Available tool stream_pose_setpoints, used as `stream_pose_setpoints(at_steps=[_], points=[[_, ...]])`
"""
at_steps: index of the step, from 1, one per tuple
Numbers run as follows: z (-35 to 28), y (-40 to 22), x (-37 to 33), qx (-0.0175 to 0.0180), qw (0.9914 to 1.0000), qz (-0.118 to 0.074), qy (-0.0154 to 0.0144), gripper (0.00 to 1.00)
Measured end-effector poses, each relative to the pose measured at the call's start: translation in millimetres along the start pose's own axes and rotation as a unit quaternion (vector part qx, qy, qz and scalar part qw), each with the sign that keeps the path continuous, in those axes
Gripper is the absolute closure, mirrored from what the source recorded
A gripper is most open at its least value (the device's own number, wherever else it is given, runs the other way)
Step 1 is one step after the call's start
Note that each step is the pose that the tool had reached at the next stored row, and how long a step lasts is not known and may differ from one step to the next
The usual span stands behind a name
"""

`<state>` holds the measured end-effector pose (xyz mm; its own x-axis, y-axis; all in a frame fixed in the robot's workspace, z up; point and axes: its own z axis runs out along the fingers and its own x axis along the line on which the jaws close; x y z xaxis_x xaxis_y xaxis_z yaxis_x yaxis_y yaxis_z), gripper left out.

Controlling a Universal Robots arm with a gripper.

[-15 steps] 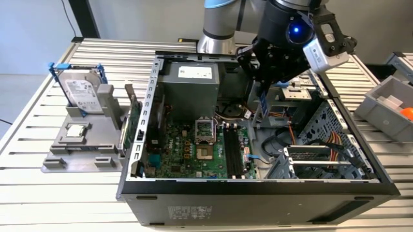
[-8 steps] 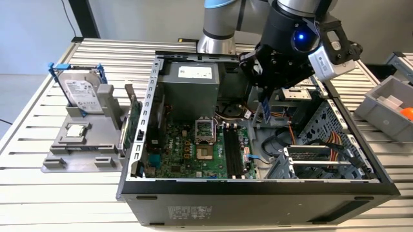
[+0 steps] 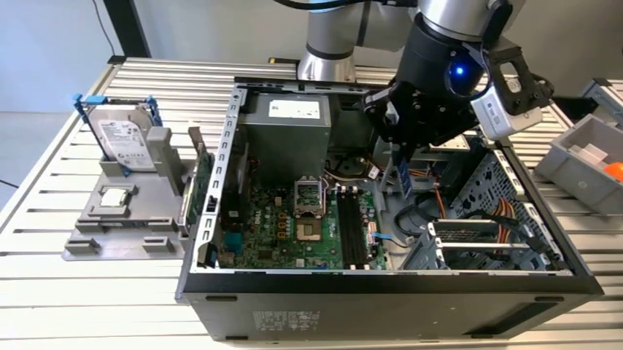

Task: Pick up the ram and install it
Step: 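Insert the ram into the slot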

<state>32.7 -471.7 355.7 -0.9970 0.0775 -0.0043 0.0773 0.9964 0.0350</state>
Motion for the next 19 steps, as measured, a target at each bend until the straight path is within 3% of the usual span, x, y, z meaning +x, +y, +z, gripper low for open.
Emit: stream_pose_setpoints(at_steps=[4,19], points=[[0.9,-3.5,-2.0,0.0000,1.00000,0.000,0.0006,1.00],[1.0,-3.5,-2.0,0.0001,1.00000,0.000,0.0006,1.00]])
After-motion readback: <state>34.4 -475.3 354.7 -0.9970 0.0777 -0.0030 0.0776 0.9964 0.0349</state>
